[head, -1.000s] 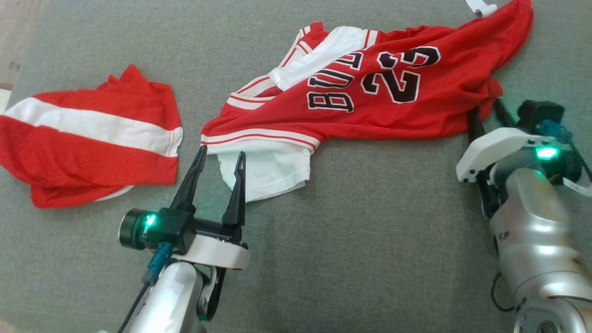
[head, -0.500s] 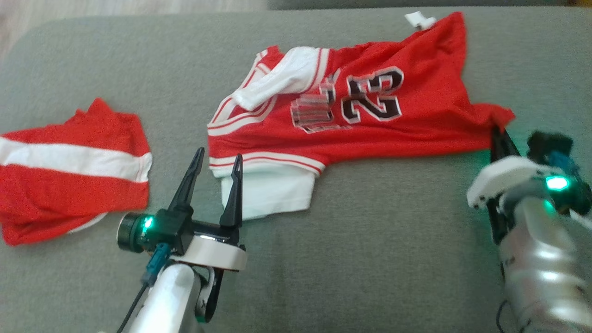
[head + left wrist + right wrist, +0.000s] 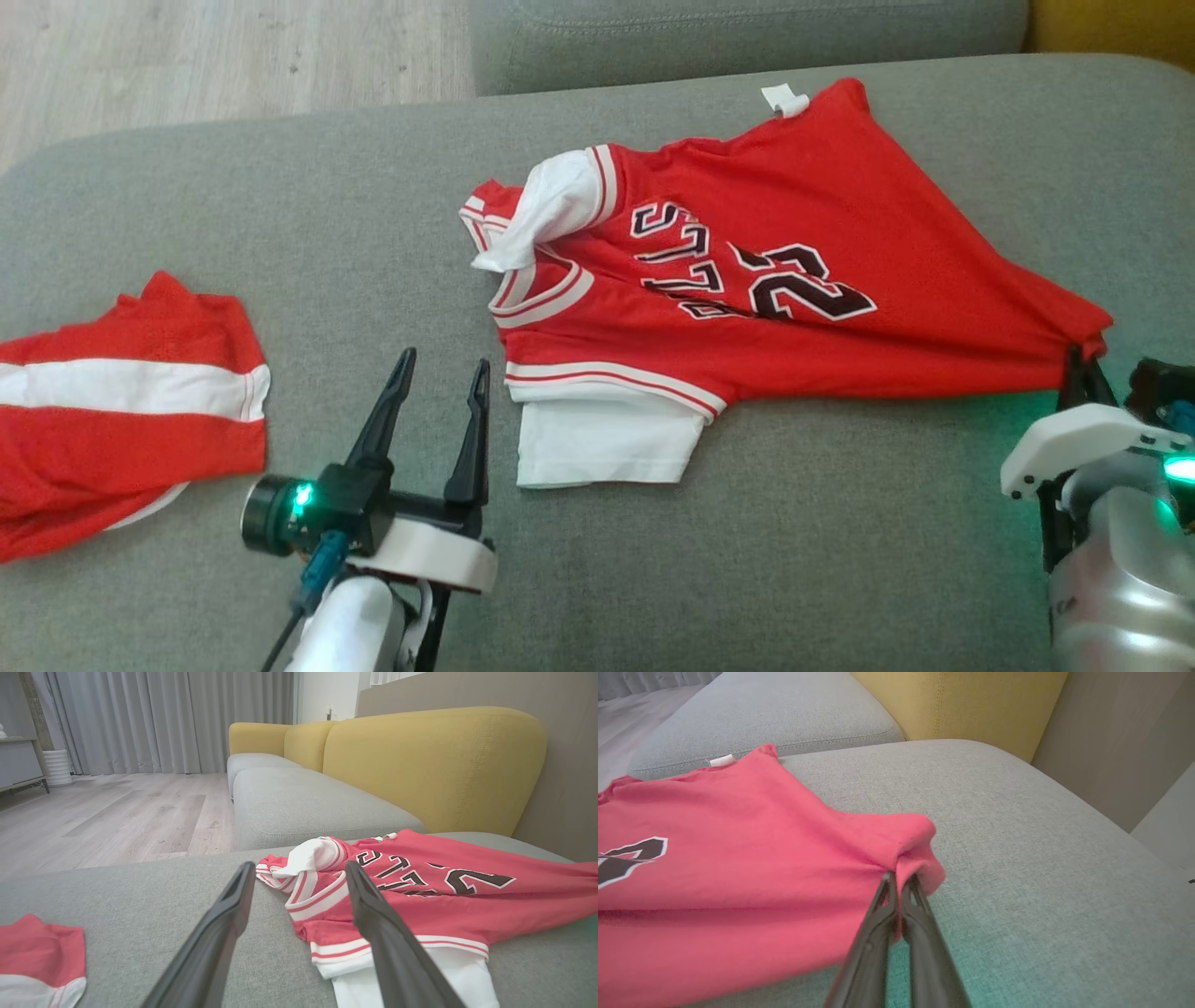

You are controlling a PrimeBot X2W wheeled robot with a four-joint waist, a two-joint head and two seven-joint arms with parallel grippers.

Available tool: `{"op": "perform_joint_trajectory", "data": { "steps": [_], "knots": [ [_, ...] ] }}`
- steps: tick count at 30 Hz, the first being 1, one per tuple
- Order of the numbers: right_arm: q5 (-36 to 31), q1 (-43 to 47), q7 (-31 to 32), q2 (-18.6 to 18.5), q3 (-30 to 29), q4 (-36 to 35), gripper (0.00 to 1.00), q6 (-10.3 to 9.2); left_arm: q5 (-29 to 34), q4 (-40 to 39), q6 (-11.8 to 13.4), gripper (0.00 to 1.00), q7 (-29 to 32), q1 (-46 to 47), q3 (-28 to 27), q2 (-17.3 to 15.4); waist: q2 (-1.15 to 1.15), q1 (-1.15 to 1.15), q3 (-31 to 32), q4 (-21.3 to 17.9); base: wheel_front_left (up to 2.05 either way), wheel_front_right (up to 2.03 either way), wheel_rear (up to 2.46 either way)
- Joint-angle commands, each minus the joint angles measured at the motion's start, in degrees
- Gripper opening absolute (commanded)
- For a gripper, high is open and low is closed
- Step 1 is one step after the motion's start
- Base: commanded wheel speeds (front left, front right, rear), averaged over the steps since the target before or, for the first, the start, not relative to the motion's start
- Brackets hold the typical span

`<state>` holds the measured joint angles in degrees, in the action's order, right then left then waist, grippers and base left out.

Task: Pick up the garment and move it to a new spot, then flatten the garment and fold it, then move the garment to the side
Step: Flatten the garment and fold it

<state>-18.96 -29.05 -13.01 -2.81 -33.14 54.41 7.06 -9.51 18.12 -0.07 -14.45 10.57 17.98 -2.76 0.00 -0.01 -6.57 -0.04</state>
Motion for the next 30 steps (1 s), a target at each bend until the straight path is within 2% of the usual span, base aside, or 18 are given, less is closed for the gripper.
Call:
{"op": "perform_joint_trajectory", "data": {
  "steps": [1,5,10,13,18,24,30],
  "knots": [
    [0.18,-1.21,-0.23,-0.07,1.12,-1.88,1.00,0.43,-0.22,-1.59,-0.14,1.00,-0.55,0.62,-1.90,-0.13,0.00,0.01,0.19,-0.02,0.00,0.00,0.00],
    [1.84,-1.14,-1.18,-0.07,2.92,-2.12,1.00,0.43,-0.35,-1.30,-0.20,1.00,-0.55,0.16,-1.96,-0.12,0.00,0.01,0.72,-0.09,0.00,0.00,0.00],
    [7.49,0.66,-1.91,-0.07,10.55,-4.36,1.00,0.43,-0.41,-1.21,-0.15,1.00,-0.55,-0.48,-2.33,-0.12,0.00,0.01,1.63,-0.50,0.00,0.00,0.00],
    [13.08,4.46,-1.95,-0.07,17.57,-10.14,1.00,0.43,-0.57,-1.32,-0.03,1.00,-0.55,-0.85,-2.29,-0.12,0.00,0.01,2.14,-0.87,0.00,0.00,0.00],
    [22.40,14.37,-1.97,-0.07,28.50,-23.67,1.00,0.43,-1.88,-1.89,0.08,1.00,-0.55,-1.74,-2.43,-0.12,0.00,0.01,2.48,-2.06,0.00,0.00,0.00],
    [26.21,21.72,-1.98,-0.07,31.75,-35.32,1.00,0.43,-3.17,-2.06,-0.25,1.00,-0.55,-1.99,-2.43,-0.12,0.00,0.01,2.07,-3.10,0.00,0.00,0.00],
    [26.73,22.44,-1.98,-0.07,31.73,-39.84,1.00,0.43,-3.37,-1.92,-1.28,1.00,-0.55,-1.51,-1.76,-0.12,0.00,0.01,1.57,-3.60,0.00,0.00,0.00]
  ]
}}
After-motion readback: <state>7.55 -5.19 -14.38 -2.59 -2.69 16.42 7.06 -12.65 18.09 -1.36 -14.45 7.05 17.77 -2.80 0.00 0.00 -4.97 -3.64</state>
